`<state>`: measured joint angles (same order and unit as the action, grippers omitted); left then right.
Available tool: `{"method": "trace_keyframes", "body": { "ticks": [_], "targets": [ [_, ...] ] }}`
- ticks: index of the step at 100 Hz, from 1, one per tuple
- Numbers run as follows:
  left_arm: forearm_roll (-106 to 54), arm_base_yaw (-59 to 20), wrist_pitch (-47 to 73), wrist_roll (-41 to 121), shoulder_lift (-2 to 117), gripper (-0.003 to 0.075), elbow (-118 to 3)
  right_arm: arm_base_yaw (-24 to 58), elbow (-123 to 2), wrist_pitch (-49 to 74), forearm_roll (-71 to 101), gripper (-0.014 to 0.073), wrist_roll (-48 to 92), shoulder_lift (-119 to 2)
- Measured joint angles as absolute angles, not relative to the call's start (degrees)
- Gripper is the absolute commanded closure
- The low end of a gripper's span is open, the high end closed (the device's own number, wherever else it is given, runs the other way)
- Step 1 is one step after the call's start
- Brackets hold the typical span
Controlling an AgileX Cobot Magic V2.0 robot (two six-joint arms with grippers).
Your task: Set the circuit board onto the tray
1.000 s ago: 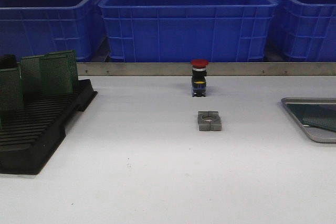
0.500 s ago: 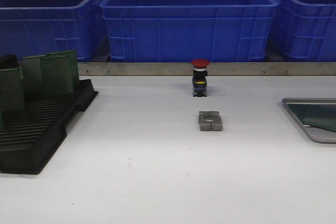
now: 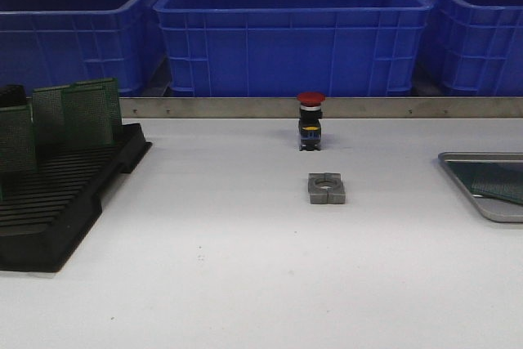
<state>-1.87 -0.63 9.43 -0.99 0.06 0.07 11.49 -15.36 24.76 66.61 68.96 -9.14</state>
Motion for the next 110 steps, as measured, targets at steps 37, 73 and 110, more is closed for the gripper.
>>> {"method": "trace_keyframes", "body": {
  "ticks": [37, 73, 110],
  "targets": [
    [-2.0, 0.5, 9.4, -1.6, -0.3, 0.0741, 0.0, 11.5, -15.3, 25.5, 66.6, 0.0701, 69.0, -9.1],
    [-2.1, 0.3, 9.4, -1.6, -0.3, 0.0741, 0.0, 11.5, -15.3, 25.6, 66.6, 0.0701, 69.0, -9.1],
    [-2.1, 0.3, 9.4, -1.6, -0.3, 0.0741, 0.0, 11.5, -15.3, 25.6, 66.6, 0.0701, 69.0, -9.1]
  ]
}}
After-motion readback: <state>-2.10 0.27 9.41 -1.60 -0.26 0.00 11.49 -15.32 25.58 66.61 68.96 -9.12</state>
